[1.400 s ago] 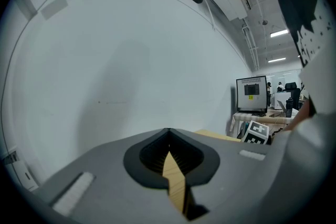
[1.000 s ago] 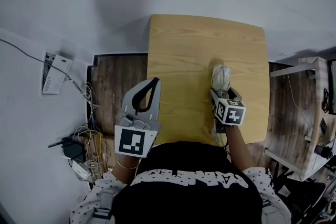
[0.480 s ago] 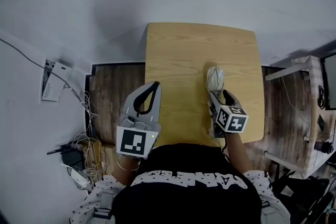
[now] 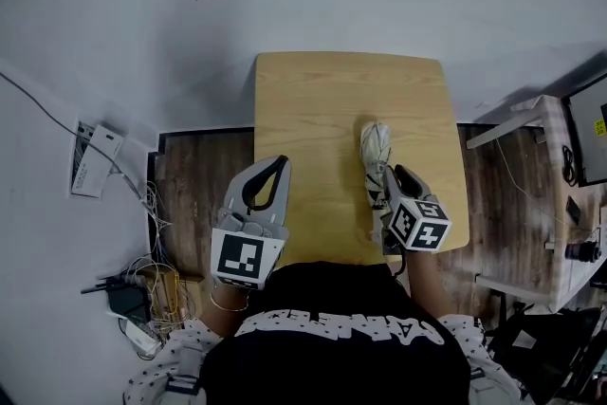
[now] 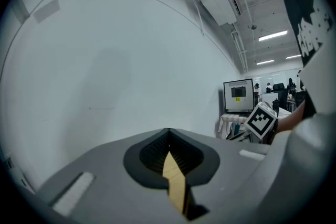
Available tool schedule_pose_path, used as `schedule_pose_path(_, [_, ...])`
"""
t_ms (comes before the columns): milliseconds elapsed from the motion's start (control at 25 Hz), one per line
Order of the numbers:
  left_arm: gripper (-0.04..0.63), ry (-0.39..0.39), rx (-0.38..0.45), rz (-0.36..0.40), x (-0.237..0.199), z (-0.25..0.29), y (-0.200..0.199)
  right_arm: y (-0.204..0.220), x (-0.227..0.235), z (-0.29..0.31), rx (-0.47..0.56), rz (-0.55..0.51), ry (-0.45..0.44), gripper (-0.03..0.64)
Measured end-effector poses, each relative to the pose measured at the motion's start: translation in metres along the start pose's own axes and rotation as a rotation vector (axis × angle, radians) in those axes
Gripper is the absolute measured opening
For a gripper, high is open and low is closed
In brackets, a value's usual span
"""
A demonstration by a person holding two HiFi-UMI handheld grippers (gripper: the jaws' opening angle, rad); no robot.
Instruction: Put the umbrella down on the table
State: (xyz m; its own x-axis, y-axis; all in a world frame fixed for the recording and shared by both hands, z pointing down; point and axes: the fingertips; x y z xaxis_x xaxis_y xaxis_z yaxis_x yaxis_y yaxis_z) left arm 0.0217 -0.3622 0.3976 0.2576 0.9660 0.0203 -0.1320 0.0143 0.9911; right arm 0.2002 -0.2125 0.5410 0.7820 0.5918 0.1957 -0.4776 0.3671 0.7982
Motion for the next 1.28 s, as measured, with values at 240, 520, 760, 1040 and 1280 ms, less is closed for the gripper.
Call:
schedule_pose_path(240, [0.0,0.035,-0.002,0.011,0.008,0.001,-0.003,-0.014,0.002,-0.02,0.083,0.014,0.028,0.015])
schedule_pose_path(520, [0.0,0.071,-0.001,0.006,0.016,0.002,-0.004,-0.027,-0.001,-0.039,0.144,0.019,0.045,0.014])
schedule_pose_path(760, [0.0,0.073,0.019,0.009,0.018,0.005,-0.006,-0.044,0.0,-0.05,0.206,0.078,0.04,0.014])
schedule_pose_path(1040, [0.0,0.066,-0.012,-0.007,0.019,0.003,-0.003,-0.064,-0.011,-0.058,0.252,0.102,-0.021,0.014])
schedule_pose_path(1280, [0.0,0.046,0.008,0.006,0.018,-0.003,-0.006,-0.077,-0.023,-0.071,0.289,0.081,-0.083,0.012])
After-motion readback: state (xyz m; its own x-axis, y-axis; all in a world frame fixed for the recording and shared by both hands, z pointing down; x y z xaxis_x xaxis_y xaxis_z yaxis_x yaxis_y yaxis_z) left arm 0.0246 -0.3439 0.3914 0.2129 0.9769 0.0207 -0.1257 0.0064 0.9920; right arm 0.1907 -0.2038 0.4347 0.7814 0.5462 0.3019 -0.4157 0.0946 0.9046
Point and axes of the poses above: the fingertips, and each gripper's own axes: z forward along the fingers, x to its right, y out of its underside, and after that the axes turned 3 degrees about y, right-handed
